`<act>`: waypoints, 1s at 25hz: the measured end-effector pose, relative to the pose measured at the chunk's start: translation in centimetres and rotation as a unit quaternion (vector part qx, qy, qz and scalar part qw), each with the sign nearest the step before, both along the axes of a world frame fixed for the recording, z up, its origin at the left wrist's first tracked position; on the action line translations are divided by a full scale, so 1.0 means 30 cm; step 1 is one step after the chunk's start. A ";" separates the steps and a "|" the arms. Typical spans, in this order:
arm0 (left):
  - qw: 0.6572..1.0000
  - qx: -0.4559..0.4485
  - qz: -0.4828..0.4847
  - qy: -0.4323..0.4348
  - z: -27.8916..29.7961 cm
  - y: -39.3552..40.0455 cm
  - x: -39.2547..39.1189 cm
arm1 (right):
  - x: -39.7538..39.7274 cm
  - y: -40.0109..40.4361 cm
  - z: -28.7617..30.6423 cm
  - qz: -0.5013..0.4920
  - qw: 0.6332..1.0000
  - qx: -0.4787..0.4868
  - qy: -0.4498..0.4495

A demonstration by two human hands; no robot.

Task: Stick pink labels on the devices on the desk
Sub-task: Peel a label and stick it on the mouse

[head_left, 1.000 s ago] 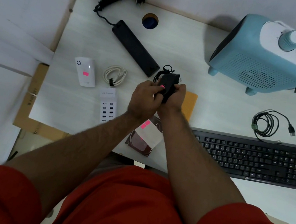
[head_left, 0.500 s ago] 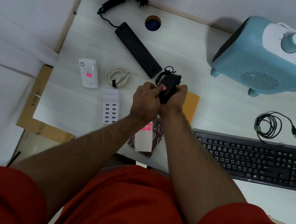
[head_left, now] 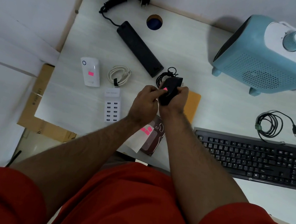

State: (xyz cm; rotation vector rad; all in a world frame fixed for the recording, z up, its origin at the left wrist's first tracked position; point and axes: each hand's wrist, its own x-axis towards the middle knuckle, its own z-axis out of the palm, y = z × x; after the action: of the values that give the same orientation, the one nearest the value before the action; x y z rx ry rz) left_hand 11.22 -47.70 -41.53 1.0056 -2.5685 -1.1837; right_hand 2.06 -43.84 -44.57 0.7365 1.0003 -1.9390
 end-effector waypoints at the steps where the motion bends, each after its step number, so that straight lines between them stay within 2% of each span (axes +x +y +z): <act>1: 1.000 0.013 0.013 0.003 0.004 -0.001 -0.004 | -0.001 -0.005 0.001 0.006 1.000 0.007 0.009; 9: 0.997 0.063 0.049 0.003 -0.011 -0.007 -0.013 | -0.013 -0.015 0.006 0.031 0.997 0.057 0.035; 13: 0.991 0.076 0.111 -0.004 0.001 -0.037 -0.021 | -0.046 -0.024 0.029 0.089 0.983 0.131 0.092; 16: 0.989 0.078 0.121 -0.015 0.002 -0.059 -0.027 | -0.083 -0.034 0.058 0.105 0.958 0.186 0.189; 18: 0.989 0.081 0.124 -0.022 0.003 -0.076 -0.040 | -0.089 -0.029 0.045 0.114 0.922 0.243 0.278; 20: 0.989 0.075 0.121 -0.031 -0.008 -0.095 -0.049 | -0.064 -0.012 0.005 0.168 0.863 0.313 0.360; 25: 0.988 0.073 0.109 -0.083 -0.052 -0.133 -0.010 | 0.023 0.020 -0.080 0.336 0.739 0.411 0.415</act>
State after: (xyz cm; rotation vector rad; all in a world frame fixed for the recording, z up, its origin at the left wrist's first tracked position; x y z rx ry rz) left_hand 10.91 -51.68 -43.09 1.4325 -2.4376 -1.2907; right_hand 2.76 -43.23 -46.97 -0.1855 2.3553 -1.0475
